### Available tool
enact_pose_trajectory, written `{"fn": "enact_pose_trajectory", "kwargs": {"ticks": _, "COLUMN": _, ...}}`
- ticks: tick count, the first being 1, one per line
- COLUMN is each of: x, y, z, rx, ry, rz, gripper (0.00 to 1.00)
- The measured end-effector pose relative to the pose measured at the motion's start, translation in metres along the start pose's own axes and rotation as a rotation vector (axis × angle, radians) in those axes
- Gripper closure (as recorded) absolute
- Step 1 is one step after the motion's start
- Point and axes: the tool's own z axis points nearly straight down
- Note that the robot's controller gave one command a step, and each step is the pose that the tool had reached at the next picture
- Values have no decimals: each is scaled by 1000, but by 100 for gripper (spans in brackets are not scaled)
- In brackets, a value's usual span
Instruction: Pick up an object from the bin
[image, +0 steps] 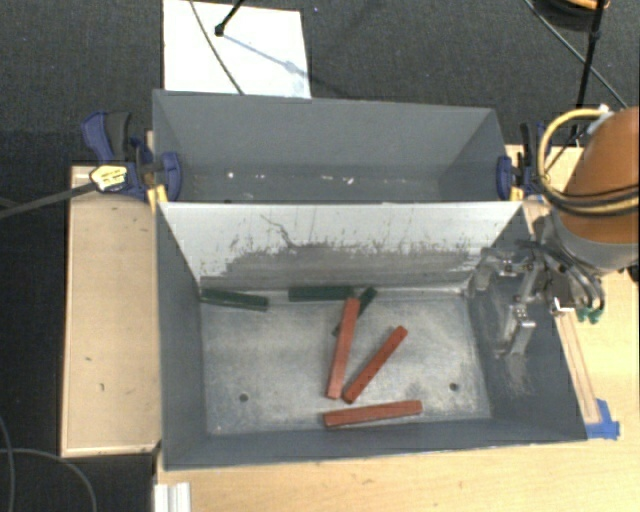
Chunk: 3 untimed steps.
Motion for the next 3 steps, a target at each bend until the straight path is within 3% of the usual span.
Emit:
{"fn": "enact_pose_trajectory", "kwargs": {"ticks": 1, "x": 41, "y": 149, "z": 176, "rx": -1, "ry": -12, "rz": -120, "gripper": 0}}
{"fn": "enact_pose_trajectory", "kwargs": {"ticks": 2, "x": -21, "y": 137, "z": 142, "rx": 4, "ry": -12, "rz": -470, "gripper": 0}}
{"fn": "enact_pose_trajectory", "kwargs": {"ticks": 3, "x": -24, "y": 100, "z": 143, "rx": 4, "ry": -10, "rz": -601, "gripper": 0}}
